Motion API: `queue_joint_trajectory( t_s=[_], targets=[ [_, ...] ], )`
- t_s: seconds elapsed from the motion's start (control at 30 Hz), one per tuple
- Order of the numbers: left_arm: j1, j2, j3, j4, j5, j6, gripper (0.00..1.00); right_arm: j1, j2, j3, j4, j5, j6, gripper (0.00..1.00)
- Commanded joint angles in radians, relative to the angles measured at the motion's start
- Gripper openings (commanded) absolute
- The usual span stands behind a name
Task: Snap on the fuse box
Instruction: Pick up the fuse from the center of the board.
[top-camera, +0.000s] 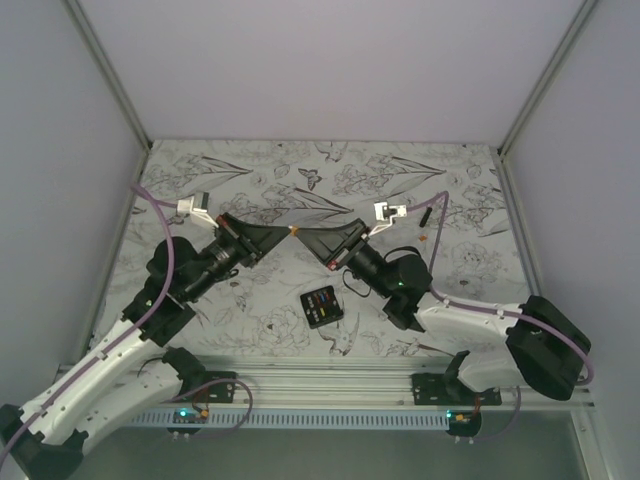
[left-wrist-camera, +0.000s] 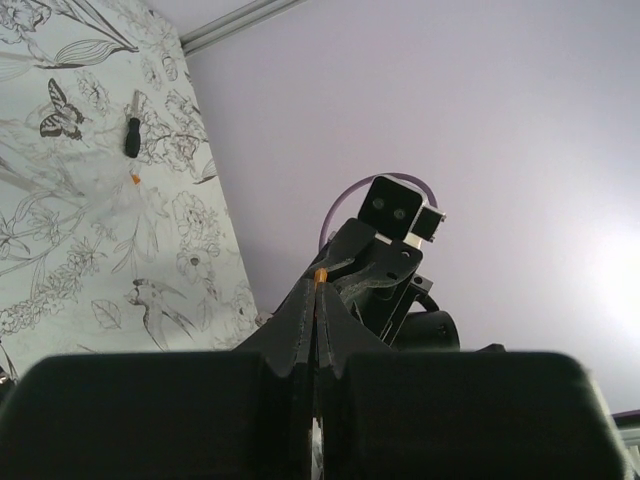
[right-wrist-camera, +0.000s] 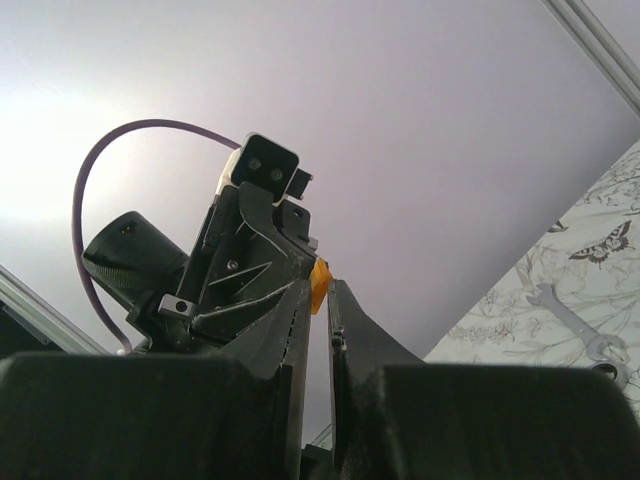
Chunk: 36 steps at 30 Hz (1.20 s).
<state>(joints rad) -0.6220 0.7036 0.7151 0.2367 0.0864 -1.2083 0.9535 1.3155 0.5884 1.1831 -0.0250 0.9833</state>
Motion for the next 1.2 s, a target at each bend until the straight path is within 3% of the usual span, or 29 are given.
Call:
queue_joint_trajectory(
  t_s=[0.0,0.53,0.87,1.17],
  targets=[
    [-0.011,-0.011,-0.011,0.060,0.021,-0.012,0.00,0.011,0.022,0.055,0.046,-0.047,0.024,0.15],
    [-0.013,-0.020,-0.028,0.079,0.021,-0.008,0.00,0.011,0.054,0.082,0.081,-0.089,0.065,0.22],
    [-0.021,-0.040,-0.064,0.087,-0.002,0.019,0.00,0.011,0.040,0.072,0.084,-0.074,0.072,0.22],
    [-0.021,-0.090,-0.083,0.095,-0.015,0.048,0.00,0.011,0.035,0.059,0.087,-0.033,0.074,0.31]
  ],
)
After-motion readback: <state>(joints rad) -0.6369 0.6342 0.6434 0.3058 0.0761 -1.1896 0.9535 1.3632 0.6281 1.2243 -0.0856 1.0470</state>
